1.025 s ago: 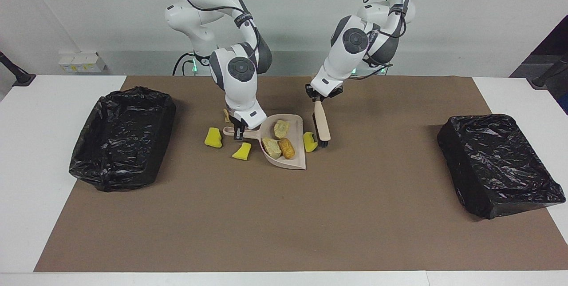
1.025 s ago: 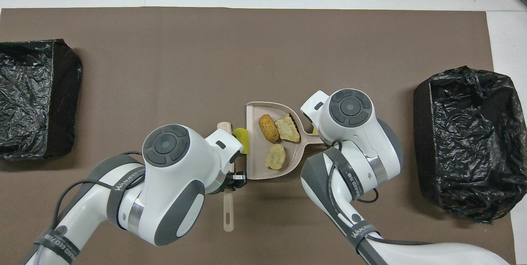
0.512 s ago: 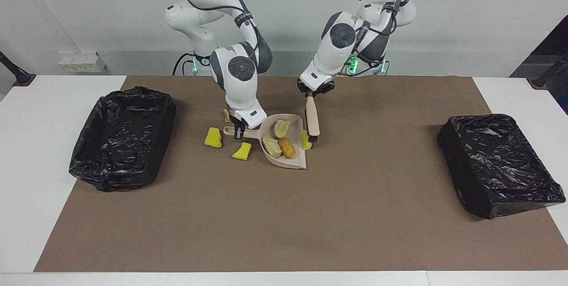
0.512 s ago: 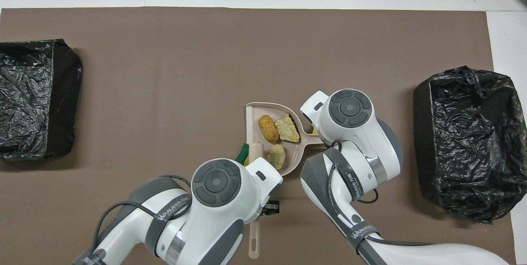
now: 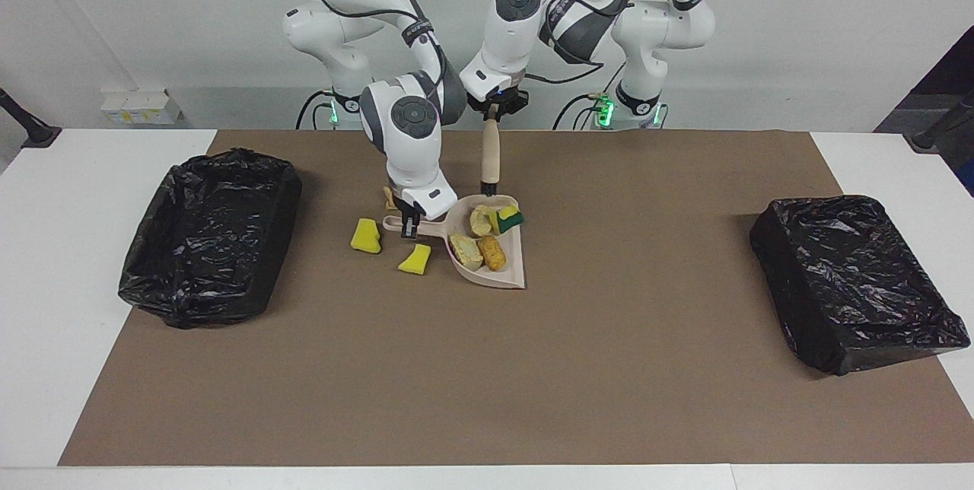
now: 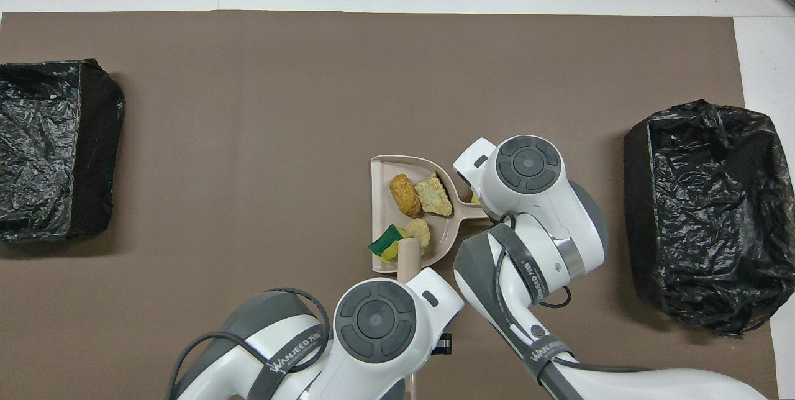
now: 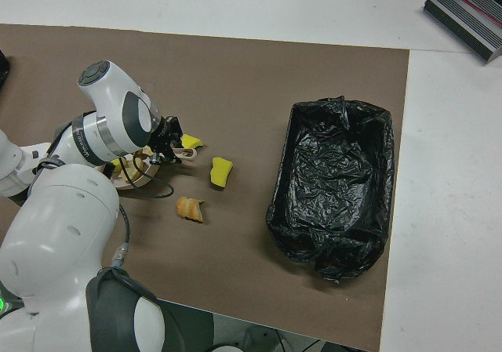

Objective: Sweep and dump trash in bin
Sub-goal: 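Sweep the remaining sponge piece into the dustpan with the left gripper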

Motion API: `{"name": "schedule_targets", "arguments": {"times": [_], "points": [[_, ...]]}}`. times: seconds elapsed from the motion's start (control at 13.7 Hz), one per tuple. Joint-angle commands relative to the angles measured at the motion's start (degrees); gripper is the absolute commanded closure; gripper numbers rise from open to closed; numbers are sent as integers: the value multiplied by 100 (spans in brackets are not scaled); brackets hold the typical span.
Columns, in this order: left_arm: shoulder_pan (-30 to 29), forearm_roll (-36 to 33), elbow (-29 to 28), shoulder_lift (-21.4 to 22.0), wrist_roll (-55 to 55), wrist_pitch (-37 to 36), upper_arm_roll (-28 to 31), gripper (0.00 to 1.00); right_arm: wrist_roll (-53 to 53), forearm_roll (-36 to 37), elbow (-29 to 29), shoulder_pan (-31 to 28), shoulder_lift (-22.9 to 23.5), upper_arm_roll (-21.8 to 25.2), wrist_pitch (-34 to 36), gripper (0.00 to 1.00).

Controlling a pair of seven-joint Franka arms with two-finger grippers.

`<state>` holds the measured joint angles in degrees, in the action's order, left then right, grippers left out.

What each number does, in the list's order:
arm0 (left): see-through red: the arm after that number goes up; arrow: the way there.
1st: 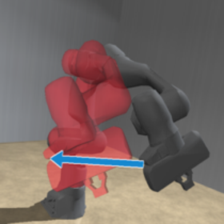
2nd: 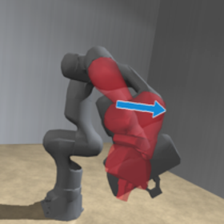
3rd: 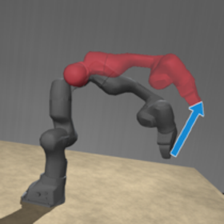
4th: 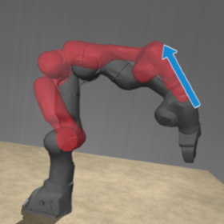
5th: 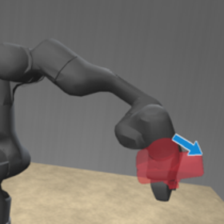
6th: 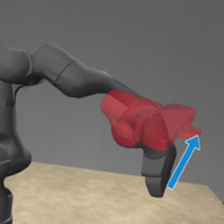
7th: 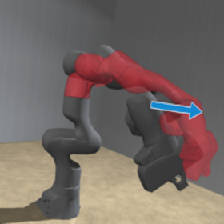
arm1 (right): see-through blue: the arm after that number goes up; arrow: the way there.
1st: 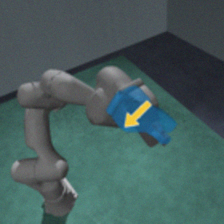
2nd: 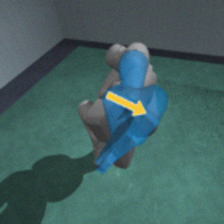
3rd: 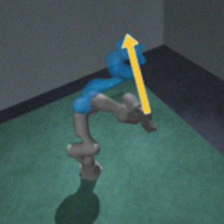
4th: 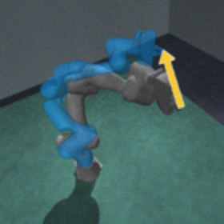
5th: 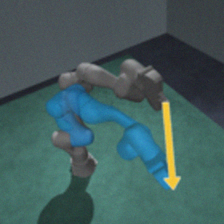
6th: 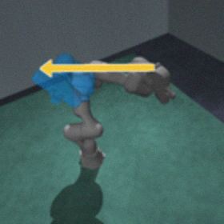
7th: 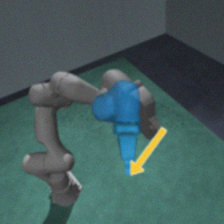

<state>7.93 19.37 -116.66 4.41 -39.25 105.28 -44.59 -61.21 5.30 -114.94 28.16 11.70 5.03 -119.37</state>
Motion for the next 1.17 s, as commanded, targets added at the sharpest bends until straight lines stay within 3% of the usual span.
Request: {"name": "schedule_targets", "arguments": {"times": [0.0,0.44,0.59,0.73,0.95,1.1], "points": [[8,76,47,305,-82,-516,73,100,-119,-73,-151,-214,-176,-29,37,100],[-870,-196,-110,508,-48,-1063,267,100,-470,-485,-116,-494,-334,-38,151,100],[-1230,-197,-277,464,162,-652,258,100,-978,-1107,-81,-688,-370,-29,239,100],[-1355,-197,-488,341,286,-160,258,100,-1085,-1163,-81,-759,-370,-29,248,100],[-1513,-197,-664,323,566,-34,249,100,-1339,-1574,-46,-934,-501,-29,396,100],[-1417,-197,-840,358,603,62,241,100,-1795,-2092,24,-1364,-651,-29,625,100]]}}
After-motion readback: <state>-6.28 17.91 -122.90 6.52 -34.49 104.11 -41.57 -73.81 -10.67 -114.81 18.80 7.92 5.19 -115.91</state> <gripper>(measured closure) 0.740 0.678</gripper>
